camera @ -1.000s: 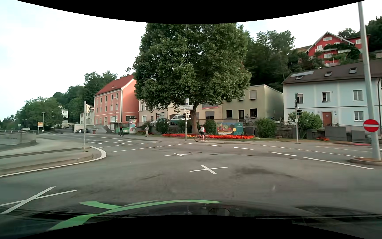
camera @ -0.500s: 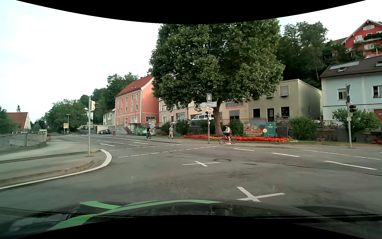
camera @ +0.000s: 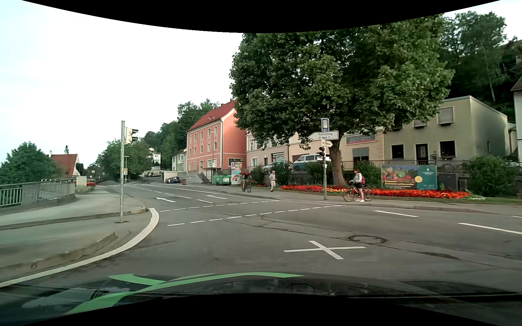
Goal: Follow the waypoints while adhering to traffic rules and regulations
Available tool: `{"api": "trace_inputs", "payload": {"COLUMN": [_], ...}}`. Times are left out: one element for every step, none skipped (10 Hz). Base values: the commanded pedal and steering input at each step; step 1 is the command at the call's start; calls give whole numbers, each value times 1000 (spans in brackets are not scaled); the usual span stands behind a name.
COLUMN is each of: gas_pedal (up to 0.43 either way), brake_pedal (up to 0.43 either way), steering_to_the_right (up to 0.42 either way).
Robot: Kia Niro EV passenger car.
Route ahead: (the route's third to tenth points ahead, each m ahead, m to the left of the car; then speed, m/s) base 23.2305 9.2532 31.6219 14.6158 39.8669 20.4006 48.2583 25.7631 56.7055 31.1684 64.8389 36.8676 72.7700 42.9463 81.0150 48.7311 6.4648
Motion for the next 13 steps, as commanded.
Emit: {"api": "trace_inputs", "payload": {"gas_pedal": [220, 220, 228, 228, 228, 228, 228, 240, 248, 248, 260, 268, 268], "brake_pedal": [0, 0, 0, 0, 0, 0, 0, 0, 0, 0, 0, 0, 0], "steering_to_the_right": [-175, -177, -178, -177, -178, -178, -178, -178, -178, -178, -178, -175, -170]}}
